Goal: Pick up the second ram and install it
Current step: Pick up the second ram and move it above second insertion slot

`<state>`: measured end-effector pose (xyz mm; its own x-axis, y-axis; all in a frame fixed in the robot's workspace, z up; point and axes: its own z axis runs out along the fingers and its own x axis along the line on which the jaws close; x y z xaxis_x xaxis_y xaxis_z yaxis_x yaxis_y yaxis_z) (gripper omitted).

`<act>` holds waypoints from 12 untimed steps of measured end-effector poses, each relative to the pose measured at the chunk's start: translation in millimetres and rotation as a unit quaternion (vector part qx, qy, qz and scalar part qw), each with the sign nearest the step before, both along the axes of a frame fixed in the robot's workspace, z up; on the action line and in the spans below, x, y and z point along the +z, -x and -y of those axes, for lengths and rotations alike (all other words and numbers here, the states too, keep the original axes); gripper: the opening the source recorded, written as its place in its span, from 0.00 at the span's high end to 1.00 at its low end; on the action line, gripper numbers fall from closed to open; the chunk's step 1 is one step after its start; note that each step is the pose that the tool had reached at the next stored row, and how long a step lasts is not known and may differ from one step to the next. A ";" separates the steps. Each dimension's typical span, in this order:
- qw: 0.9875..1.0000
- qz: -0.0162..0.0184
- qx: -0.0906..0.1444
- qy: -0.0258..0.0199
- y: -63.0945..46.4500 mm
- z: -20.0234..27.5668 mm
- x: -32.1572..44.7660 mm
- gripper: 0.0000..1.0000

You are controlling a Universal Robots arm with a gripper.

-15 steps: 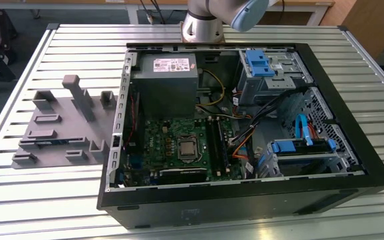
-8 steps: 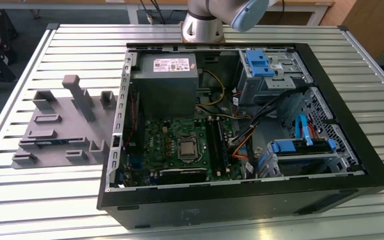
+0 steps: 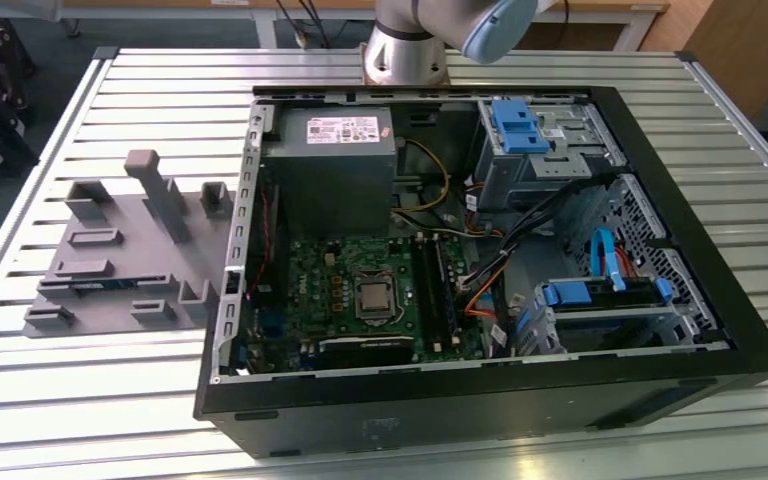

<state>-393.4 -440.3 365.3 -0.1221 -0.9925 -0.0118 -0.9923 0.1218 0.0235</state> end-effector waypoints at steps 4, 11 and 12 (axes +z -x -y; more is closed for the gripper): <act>1.000 0.000 0.000 -0.008 0.0 0.8 -4.6 0.76; 1.000 0.000 0.000 -0.018 0.0 2.7 -12.5 0.76; 1.000 0.000 0.000 -0.018 0.0 3.0 -13.7 0.76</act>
